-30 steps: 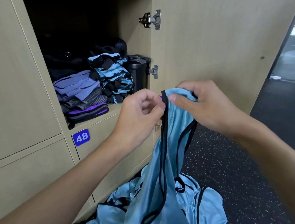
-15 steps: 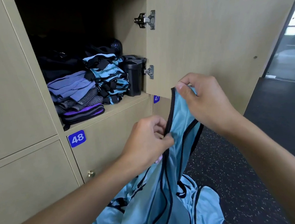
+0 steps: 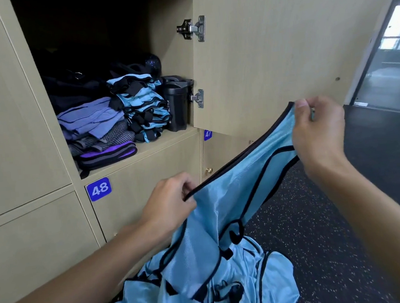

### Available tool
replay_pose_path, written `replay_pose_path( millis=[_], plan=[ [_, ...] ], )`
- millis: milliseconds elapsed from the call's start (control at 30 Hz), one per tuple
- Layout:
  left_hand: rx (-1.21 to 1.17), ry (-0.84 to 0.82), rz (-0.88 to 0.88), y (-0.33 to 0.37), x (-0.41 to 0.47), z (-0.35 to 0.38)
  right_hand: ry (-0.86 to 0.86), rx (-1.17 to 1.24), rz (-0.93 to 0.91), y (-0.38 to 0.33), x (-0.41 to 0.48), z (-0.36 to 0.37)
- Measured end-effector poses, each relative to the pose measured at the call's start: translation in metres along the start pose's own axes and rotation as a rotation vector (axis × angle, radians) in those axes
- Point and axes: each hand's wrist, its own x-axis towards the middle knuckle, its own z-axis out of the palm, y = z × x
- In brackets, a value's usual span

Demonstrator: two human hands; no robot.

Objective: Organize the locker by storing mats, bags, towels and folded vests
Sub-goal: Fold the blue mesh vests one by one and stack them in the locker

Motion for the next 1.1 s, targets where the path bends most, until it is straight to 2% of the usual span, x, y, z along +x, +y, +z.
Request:
replay_pose_path(
  millis=[100,167,233,367,500,633,833,1000,1100],
  plan=[
    [0.009,-0.032,0.025,0.0,0.003,-0.009,-0.045,-0.011,0.0,0.004,-0.001,-0.001],
    [0.015,-0.02,0.039,0.002,0.003,-0.014,-0.144,0.035,0.022,0.0,-0.004,-0.001],
    [0.004,0.001,0.052,0.005,0.005,-0.017,-0.336,0.093,0.034,-0.005,-0.014,-0.001],
    [-0.03,0.004,0.091,0.017,0.008,-0.025,-0.895,0.074,0.007,-0.017,-0.043,0.007],
    [-0.084,-0.003,0.183,0.029,0.006,-0.036,-1.126,0.048,-0.017,-0.021,-0.061,0.021],
    [-0.088,-0.02,0.176,0.026,0.004,-0.039,-1.075,0.009,-0.088,-0.014,-0.064,0.028],
    [0.045,-0.198,0.071,0.008,0.006,-0.041,-0.808,0.05,-0.021,-0.004,-0.046,0.022],
    [0.184,-0.173,0.027,-0.003,0.012,-0.052,-0.561,-0.086,0.01,0.012,-0.031,0.019],
    [0.214,-0.135,0.074,0.003,0.012,-0.063,-0.592,-0.17,-0.025,0.016,-0.028,0.018]
  ],
)
